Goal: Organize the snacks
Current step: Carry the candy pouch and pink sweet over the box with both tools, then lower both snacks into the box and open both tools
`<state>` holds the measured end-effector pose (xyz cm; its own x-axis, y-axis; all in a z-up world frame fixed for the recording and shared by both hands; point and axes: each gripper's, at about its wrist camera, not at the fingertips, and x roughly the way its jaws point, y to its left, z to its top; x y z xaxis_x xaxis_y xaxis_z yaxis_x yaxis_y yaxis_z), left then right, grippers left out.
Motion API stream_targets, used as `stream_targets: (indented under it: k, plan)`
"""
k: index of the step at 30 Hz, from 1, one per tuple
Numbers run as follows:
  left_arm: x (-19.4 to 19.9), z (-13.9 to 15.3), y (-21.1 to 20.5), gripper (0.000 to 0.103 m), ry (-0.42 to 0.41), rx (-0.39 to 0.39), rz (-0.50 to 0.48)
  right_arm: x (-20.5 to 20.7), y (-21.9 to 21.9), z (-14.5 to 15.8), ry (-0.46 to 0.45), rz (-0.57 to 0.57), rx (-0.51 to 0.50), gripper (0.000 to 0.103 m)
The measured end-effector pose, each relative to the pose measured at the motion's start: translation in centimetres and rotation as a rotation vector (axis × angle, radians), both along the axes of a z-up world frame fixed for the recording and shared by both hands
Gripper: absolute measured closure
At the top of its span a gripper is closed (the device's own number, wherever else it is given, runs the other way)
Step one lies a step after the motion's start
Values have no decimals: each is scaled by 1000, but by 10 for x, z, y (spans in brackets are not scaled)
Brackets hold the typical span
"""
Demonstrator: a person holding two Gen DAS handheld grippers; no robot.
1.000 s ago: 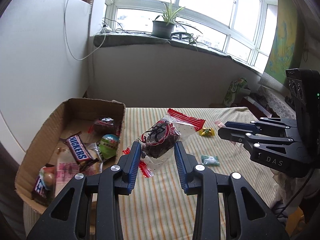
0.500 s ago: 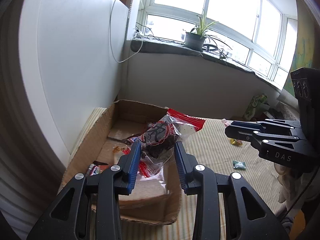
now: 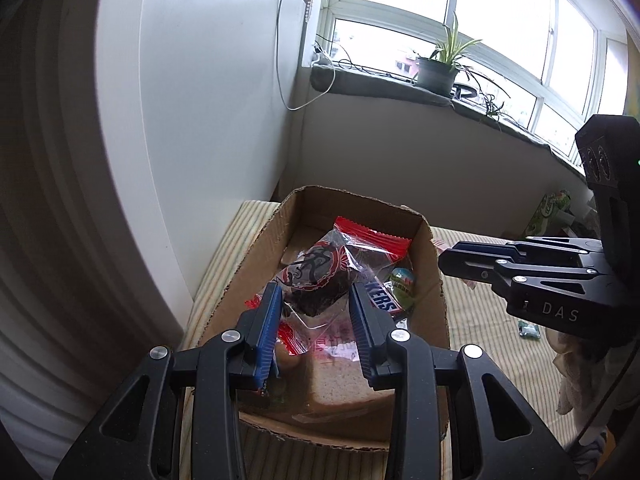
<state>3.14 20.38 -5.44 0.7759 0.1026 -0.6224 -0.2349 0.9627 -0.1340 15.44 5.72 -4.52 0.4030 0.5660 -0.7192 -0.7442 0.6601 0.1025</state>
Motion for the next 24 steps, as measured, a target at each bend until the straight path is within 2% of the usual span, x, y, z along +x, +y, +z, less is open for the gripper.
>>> stream_targets:
  k: [9,11,12,13,19,24]
  plan:
    - [0,-2,2,68,14,12,24,2,11,-2,7,14,-1,82]
    - [-1,-1,2,68,15,10,29,2,9,-2,2,9,-2,70]
    - [-2,-1,2,68,15,11,31,2,7,0,-2,5,8,53]
    - [-2,-1,3,68,17,9,33,2,6,2,-5,2,25,41]
    - [-5,4,2,67,9,4,49,3,-4,13,-8,-15,58,40]
    - [-11,11,-9,67,-11,-1,34,1,-29,19,-32,-30,63,39]
